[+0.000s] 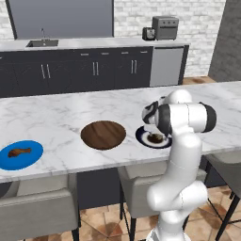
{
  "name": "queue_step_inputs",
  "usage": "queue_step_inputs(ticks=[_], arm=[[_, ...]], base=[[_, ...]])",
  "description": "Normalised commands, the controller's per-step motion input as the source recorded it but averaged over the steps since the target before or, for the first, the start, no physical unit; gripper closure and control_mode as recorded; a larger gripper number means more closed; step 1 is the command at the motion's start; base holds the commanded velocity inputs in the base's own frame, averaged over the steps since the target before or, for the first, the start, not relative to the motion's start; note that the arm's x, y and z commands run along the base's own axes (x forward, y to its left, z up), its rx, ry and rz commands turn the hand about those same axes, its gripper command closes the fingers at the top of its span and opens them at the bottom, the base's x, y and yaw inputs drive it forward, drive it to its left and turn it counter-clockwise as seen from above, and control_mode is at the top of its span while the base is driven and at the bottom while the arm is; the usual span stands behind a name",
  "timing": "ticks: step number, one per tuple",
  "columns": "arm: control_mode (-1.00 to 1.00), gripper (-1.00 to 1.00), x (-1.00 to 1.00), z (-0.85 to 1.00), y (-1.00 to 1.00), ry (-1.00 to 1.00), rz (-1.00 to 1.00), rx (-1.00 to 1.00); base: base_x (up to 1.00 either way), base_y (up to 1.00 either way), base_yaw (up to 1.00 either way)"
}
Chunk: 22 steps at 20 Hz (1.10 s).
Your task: Pick the chicken drumstick and garlic from their plates and place them in the bowl. Then put the bowl in the fridge.
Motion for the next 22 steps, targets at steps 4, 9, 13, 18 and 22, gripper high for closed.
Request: queue_step_inputs(ticks=[4,9,13,18,22], arm=[[-1.00,-1.00,0.18,-0.13,0.00,0.00,0.00,0.01],[-1.00,-1.00,0.01,-0.15,0.00,0.00,0.00,0.02],[-1.00,1.00,0.00,-0.24,0.00,0.02,0.00,0.00],[-1.00,1.00,-0.09,-0.28,-0.05,0.03,0.00,0.00],[-1.00,1.00,-0.20,-0.05,0.00,0.00,0.01,0.00]], base=[[0.00,0.00,0.00],[0.00,0.00,0.00],[0.00,0.00,0.00],[0.00,0.00,0.00],[0.00,0.00,0.00]])
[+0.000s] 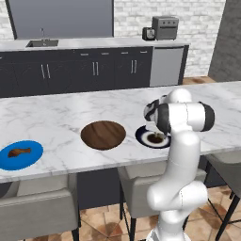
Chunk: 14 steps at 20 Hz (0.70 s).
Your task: Pick the chicken drumstick and garlic from their plates and place them in the bowl. Then put the bowl in the fridge.
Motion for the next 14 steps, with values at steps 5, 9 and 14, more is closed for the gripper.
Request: queue_step_inputs(ticks=[5,9,14], arm=[[-1.00,1.00,-0.30,0.17,0.10,0.00,0.12,0.00],[-1.00,1.00,-0.39,0.42,0.26,0.00,0.20,0.00],[-1.00,1.00,-0.38,0.49,0.36,0.00,0.24,-0.01]], base=[[0.00,0.00,0.00],[0.00,0.00,0.00],[0.00,0.00,0.00]])
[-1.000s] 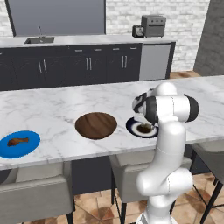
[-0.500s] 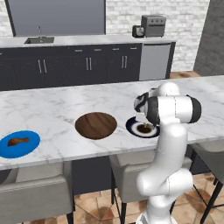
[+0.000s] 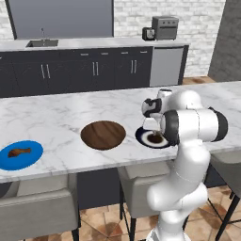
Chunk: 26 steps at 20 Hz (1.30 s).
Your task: Pick the chicken drumstick and garlic from their plates and place them in the bowl. Then put the bowl in the fridge.
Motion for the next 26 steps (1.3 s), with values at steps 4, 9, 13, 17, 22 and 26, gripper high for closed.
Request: queue_step_inputs(ticks=[4,9,13,17,22,26], arm=[[-1.00,1.00,-0.37,0.50,0.45,0.00,0.21,0.00],[-1.00,1.00,-0.35,0.41,0.54,0.00,0.16,0.00],[-1.00,1.00,-0.31,0.36,0.59,0.00,0.15,0.00],[-1.00,1.00,-0.28,0.31,0.59,0.00,0.14,0.00],[-1.00,1.00,-0.14,0.21,0.60,0.00,0.08,0.00],[-1.00,1.00,0.00,0.04,0.66,0.00,0.05,0.00]], base=[[0.00,0.00,0.00],[0.00,0.00,0.00],[0.00,0.00,0.00],[0.00,0.00,0.00],[0.00,0.00,0.00],[0.00,0.00,0.00]])
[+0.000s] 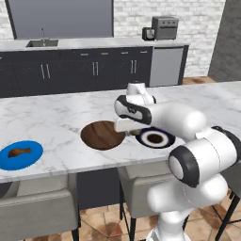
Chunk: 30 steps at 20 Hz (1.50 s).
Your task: Pick the chicken drumstick and garlic from their plates and place them in the bowl. Then put the bowl in the fridge.
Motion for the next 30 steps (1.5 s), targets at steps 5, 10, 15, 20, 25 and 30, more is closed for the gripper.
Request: queue_step_inputs(ticks=[5,10,15,20,25,30], arm=[[-1.00,1.00,0.07,-0.03,0.63,-0.05,0.01,0.00],[-1.00,1.00,0.26,-0.19,0.45,-0.05,0.00,0.03],[-1.00,1.00,0.34,-0.27,0.30,-0.11,0.00,0.05],[-1.00,1.00,0.39,-0.26,0.26,-0.15,-0.02,0.05],[-1.00,1.00,0.42,-0.22,0.15,-0.08,-0.01,0.01],[-1.00,1.00,0.31,-0.15,0.02,0.02,0.00,0.00]], base=[[0.00,0.00,0.00],[0.00,0.00,0.00],[0.00,0.00,0.00],[0.00,0.00,0.00],[0.00,0.00,0.00],[0.00,0.00,0.00]])
